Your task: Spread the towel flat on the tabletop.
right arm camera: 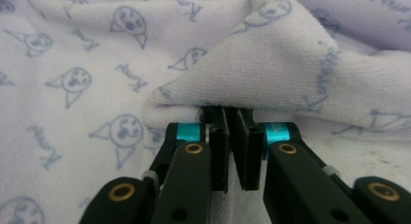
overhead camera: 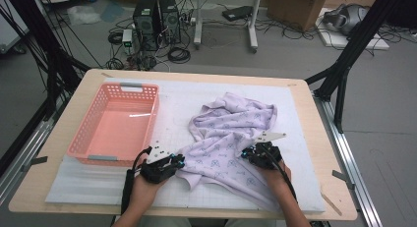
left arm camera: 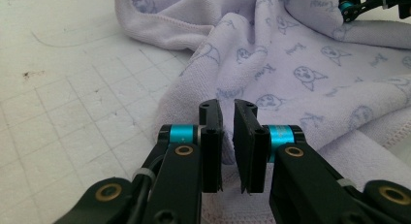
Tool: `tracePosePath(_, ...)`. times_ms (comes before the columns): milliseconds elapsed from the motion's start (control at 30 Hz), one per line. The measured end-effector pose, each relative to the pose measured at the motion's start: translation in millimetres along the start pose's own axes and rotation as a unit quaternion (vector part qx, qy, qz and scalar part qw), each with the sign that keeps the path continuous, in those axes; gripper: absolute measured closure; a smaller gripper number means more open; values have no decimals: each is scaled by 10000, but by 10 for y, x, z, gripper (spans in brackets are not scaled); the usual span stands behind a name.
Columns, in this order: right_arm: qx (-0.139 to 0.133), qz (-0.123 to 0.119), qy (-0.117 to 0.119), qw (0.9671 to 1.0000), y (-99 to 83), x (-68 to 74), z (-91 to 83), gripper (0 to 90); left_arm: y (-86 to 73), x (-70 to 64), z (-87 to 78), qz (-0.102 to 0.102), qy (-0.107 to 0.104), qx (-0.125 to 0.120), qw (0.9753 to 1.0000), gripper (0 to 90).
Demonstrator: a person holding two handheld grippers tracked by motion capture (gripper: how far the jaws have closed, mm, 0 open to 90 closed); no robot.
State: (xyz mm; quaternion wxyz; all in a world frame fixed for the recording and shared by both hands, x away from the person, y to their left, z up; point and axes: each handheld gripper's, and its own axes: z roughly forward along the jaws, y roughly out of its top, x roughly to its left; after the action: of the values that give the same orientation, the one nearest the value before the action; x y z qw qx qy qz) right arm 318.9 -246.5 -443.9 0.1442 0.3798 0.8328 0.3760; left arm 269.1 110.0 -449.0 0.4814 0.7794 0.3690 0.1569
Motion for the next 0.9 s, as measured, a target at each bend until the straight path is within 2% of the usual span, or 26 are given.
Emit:
tracePosePath(67,61,-49,-289,9996,-10,-52,-60,868,0,-1,-1,10,3,-3,10000,817)
tracePosePath(100,75,-70,-507,9987,-22,-90,-94,868,0,-2,-1,15,8,-1,10000,819)
tracePosePath(200,55,0,-1041,9946,-66,-227,-213,867,0,-12,-3,58,34,-8,10000,849)
tracePosePath(300,-14,239,-1528,9880,-117,-357,-333,866,2,-21,4,99,51,27,9999,875)
tracePosePath(433,71,273,-2071,9779,-193,-464,-418,859,3,-27,6,109,55,27,9999,874)
tracePosePath(467,48,286,-2049,9783,-202,-474,-425,830,4,-24,11,47,4,34,10000,847)
tracePosePath(533,-96,386,-1768,9834,-212,-483,-446,740,18,-32,39,-65,-67,104,9999,722)
tracePosePath(567,-211,406,-1709,9842,-216,-480,-474,721,28,-38,60,-95,-107,95,9999,667)
tracePosePath(633,-408,463,-1665,9841,-216,-484,-550,683,64,-47,109,-142,-242,79,9996,599)
tracePosePath(733,-705,461,-1639,9829,-234,-497,-688,675,160,-54,209,-212,-395,50,9990,525)
tracePosePath(800,-747,548,-1621,9824,-265,-520,-763,685,231,-68,308,-349,-458,-4,9983,485)
tracePosePath(900,-655,654,-1656,9818,-353,-613,-818,715,362,-128,490,-279,-512,115,9982,456)
